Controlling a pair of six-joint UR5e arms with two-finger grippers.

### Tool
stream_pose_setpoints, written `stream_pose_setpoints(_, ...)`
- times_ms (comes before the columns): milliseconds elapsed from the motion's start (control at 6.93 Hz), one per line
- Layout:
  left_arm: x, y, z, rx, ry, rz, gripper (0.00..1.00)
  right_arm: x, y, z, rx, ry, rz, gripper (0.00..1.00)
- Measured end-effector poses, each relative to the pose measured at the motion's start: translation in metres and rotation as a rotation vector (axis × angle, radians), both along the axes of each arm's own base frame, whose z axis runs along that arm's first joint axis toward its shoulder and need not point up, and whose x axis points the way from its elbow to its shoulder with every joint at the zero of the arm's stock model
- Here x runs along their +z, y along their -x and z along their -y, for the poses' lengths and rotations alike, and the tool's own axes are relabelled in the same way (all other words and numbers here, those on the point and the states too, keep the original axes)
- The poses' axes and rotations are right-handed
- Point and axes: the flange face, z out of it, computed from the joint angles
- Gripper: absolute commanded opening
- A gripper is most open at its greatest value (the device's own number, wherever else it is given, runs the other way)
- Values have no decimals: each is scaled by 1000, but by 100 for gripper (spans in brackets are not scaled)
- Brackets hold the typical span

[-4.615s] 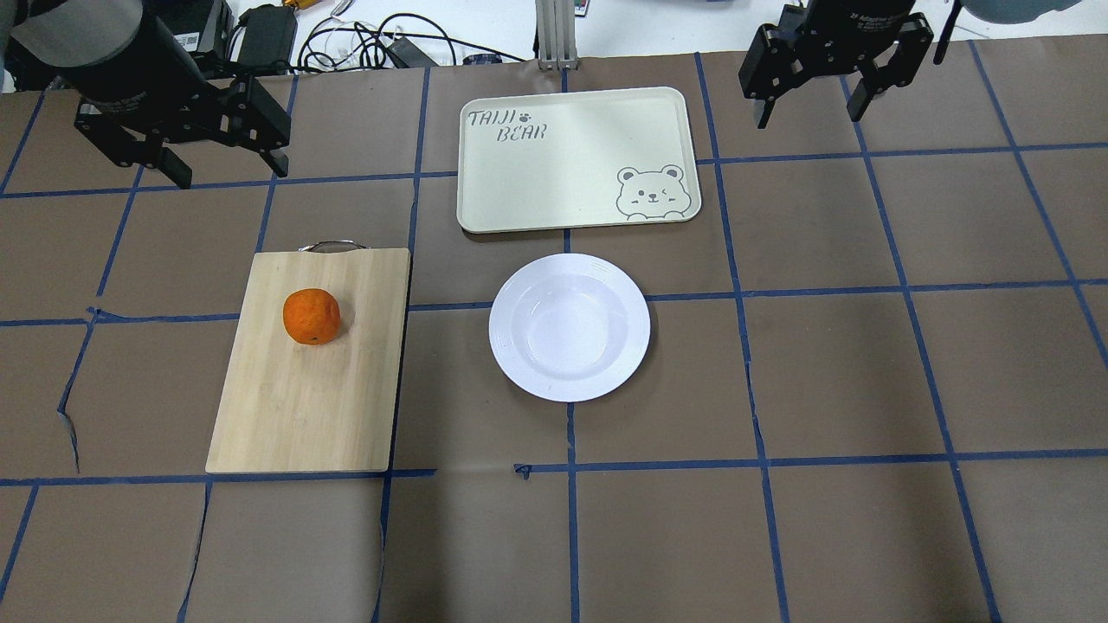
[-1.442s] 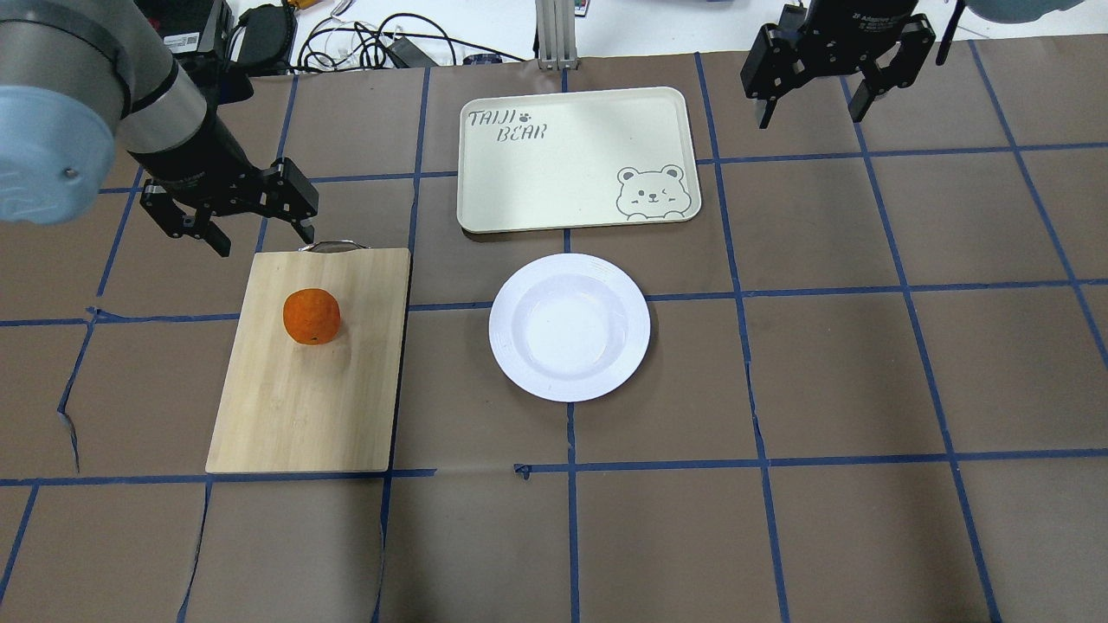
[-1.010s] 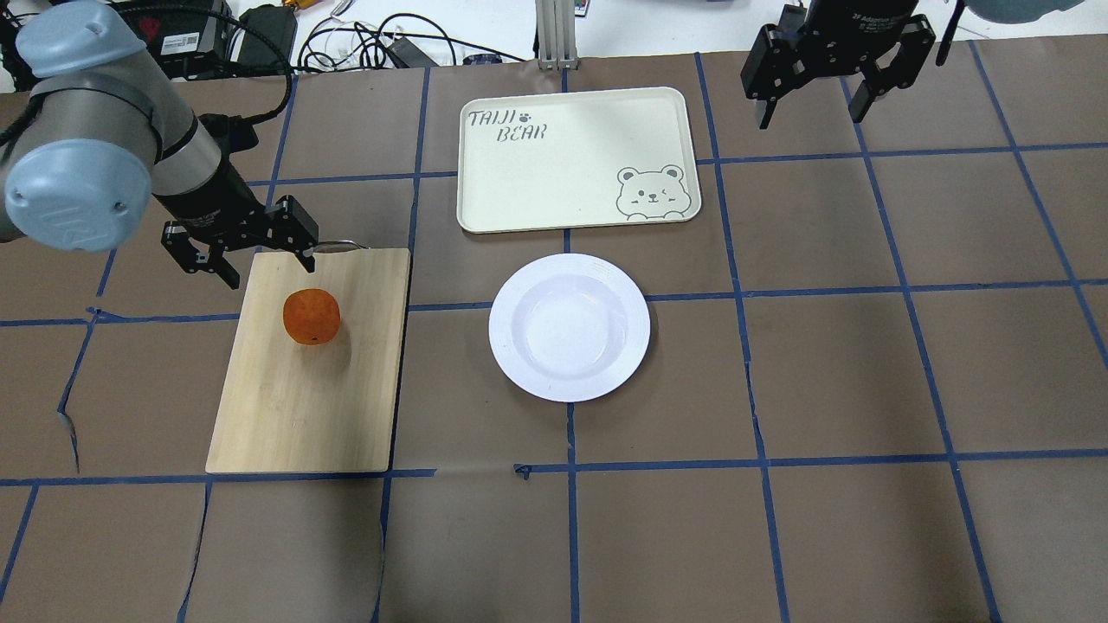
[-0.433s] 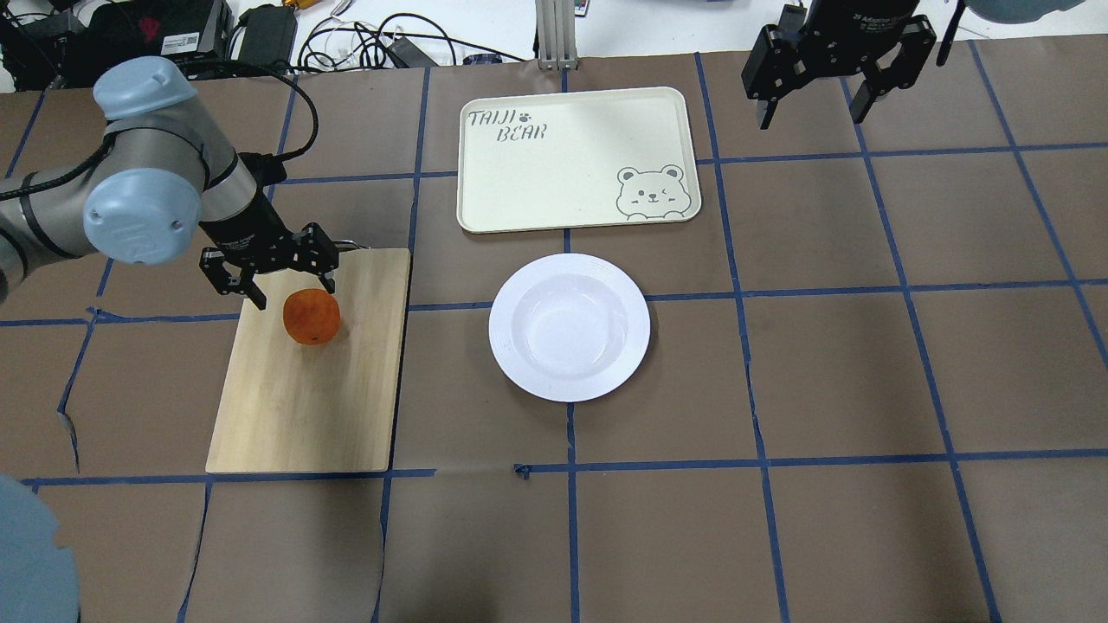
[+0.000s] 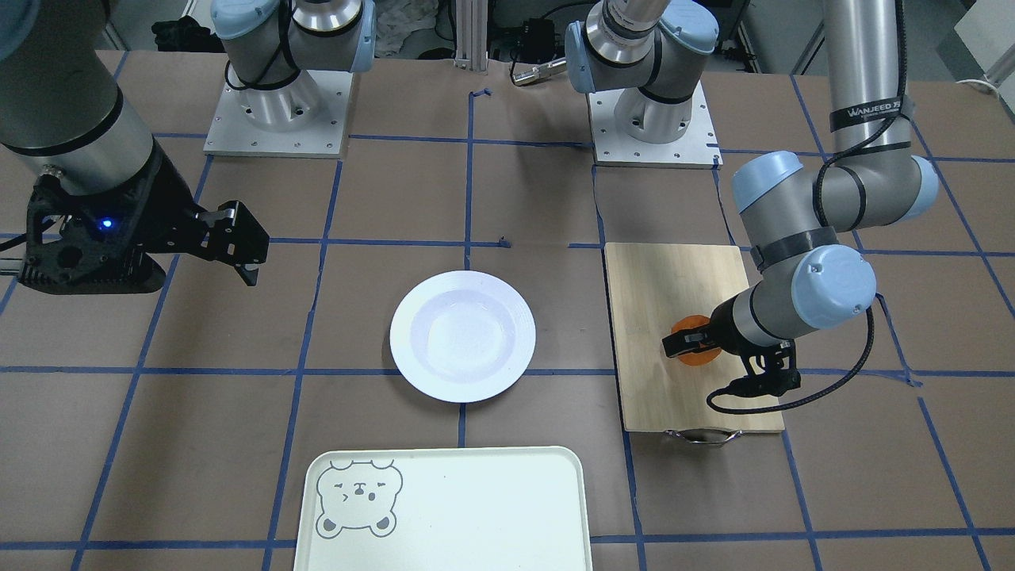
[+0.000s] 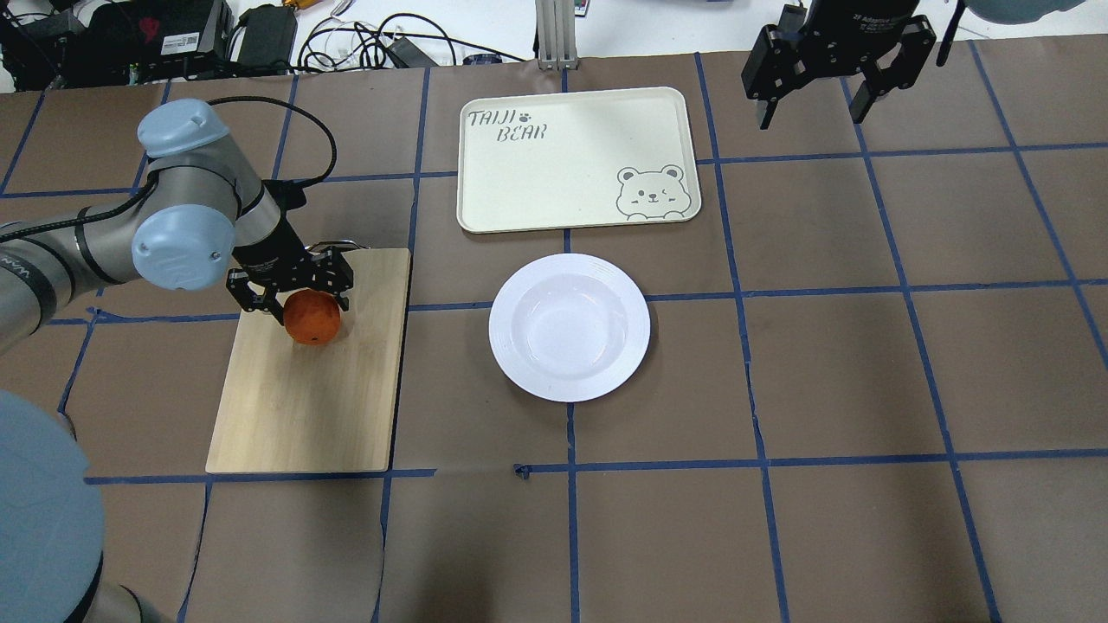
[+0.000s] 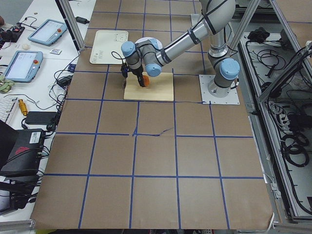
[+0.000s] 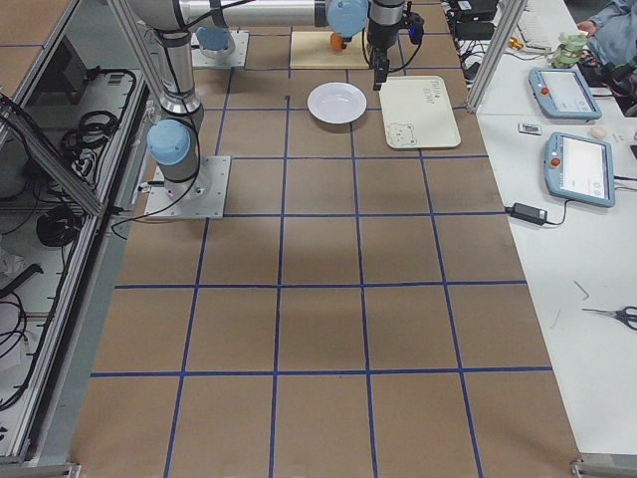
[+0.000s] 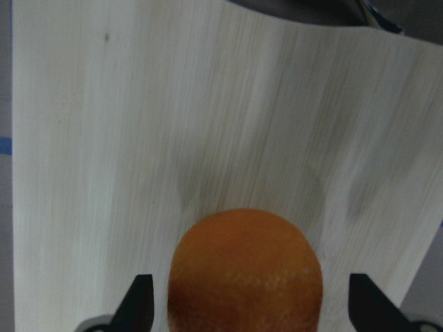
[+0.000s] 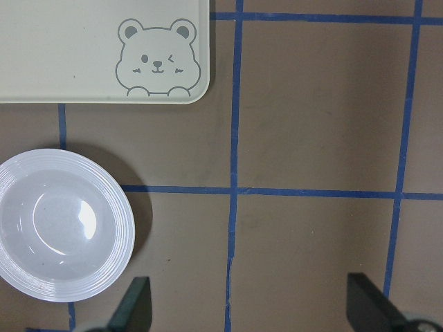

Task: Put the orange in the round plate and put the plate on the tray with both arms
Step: 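Lift the orange with the left gripper and carry it over the white plate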

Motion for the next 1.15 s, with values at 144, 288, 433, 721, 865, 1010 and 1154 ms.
stream_pose_setpoints(144,-1,0,1,1,2,-3,0,0,0,0,0,-1,0,100)
stream_pose_setpoints(288,4,1,2,11,14,-3,0,0,0,0,-1,-1,1,100)
stream_pose_setpoints(433,17,5,9,41,40,0,0,0,0,0,0,0,1,100)
stream_pose_setpoints(721,60,44,28,148,104,-50,0,0,0,0,-1,0,1,100)
stream_pose_setpoints(865,75,85,30,189,118,-72,0,0,0,0,0,-1,1,100)
stream_pose_setpoints(1010,80,133,25,233,112,-98,0,0,0,0,0,-1,1,100)
stream_pose_setpoints(1154,79,179,18,272,106,-135,0,0,0,0,-1,-1,1,100)
